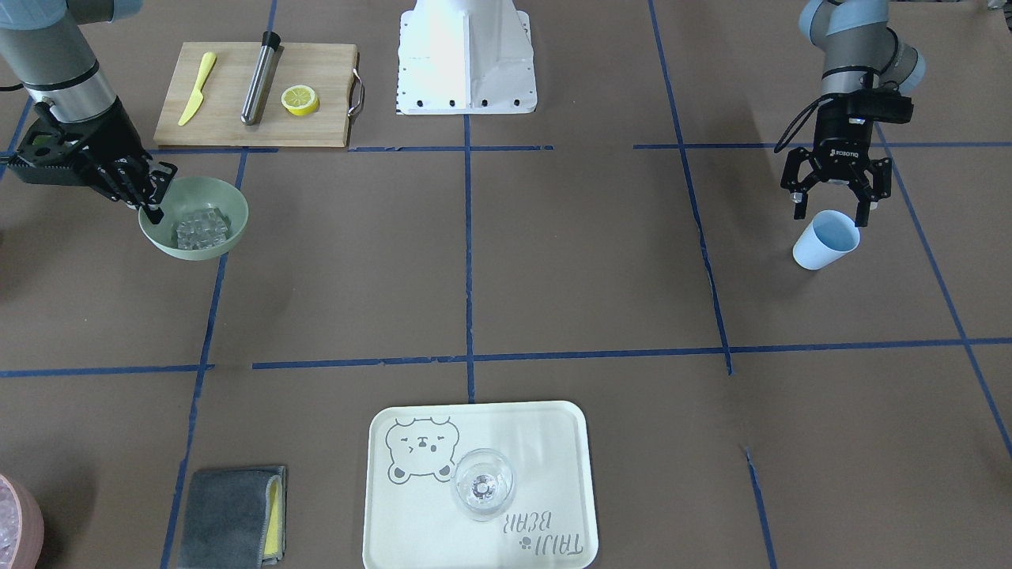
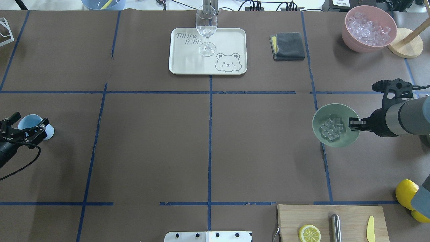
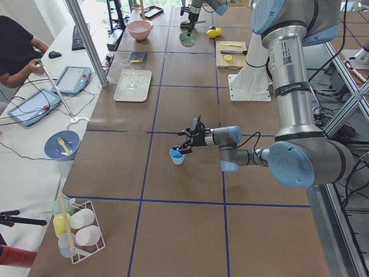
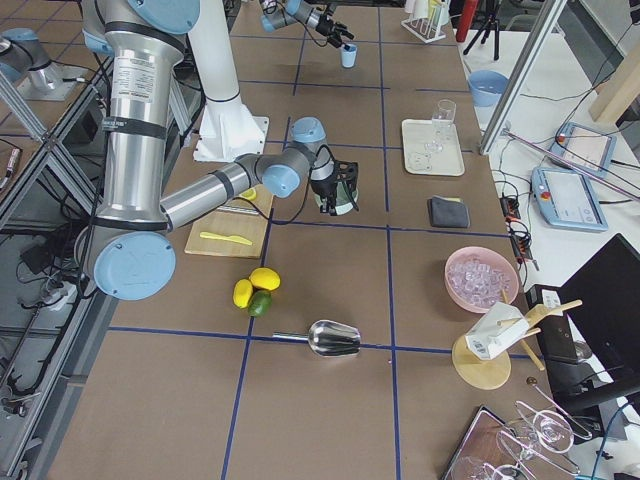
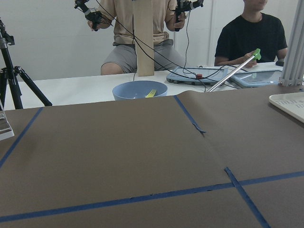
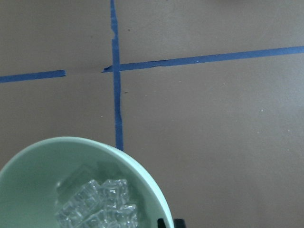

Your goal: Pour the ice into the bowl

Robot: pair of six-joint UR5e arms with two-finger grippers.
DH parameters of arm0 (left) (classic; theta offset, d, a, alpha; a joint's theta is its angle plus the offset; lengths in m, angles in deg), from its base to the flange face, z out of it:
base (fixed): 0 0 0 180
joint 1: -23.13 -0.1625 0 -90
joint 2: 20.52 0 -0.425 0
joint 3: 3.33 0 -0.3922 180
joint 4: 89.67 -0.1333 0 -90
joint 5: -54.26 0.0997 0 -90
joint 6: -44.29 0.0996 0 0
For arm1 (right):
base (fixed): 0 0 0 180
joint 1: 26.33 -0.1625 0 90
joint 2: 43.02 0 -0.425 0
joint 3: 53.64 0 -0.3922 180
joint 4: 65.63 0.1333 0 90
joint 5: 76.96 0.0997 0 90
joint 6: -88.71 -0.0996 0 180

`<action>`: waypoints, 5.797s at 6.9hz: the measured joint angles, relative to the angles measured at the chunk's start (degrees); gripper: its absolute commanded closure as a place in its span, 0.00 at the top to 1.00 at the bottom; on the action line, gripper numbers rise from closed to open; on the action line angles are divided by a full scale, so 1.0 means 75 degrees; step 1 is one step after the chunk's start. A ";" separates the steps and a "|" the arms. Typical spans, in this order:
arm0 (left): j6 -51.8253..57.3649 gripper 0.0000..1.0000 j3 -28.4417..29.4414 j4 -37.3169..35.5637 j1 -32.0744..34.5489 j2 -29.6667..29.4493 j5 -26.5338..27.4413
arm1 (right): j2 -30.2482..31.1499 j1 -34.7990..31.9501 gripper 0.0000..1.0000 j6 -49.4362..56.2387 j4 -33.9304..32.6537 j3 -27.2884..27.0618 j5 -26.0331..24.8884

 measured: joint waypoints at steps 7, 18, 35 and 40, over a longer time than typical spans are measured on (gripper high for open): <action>0.2279 1.00 -0.1215 -0.3202 0.3915 -0.0862 -0.5461 | 0.0805 -0.1400 0.06 0.2017 0.1535 0.1860 0.0861; 0.6148 1.00 -0.1018 -0.9850 0.7142 -0.2841 -0.9132 | 0.0236 -0.5407 1.00 0.8871 -0.2112 0.1991 0.3120; 0.7266 1.00 0.0041 -1.1029 0.9132 -0.2309 -1.1370 | 0.0339 -0.6935 1.00 1.0012 -0.3338 0.2416 0.4051; 0.7260 1.00 0.0066 -1.1017 0.9124 -0.2352 -1.1146 | 0.0255 -0.6961 1.00 0.9746 -0.3331 0.2423 0.4110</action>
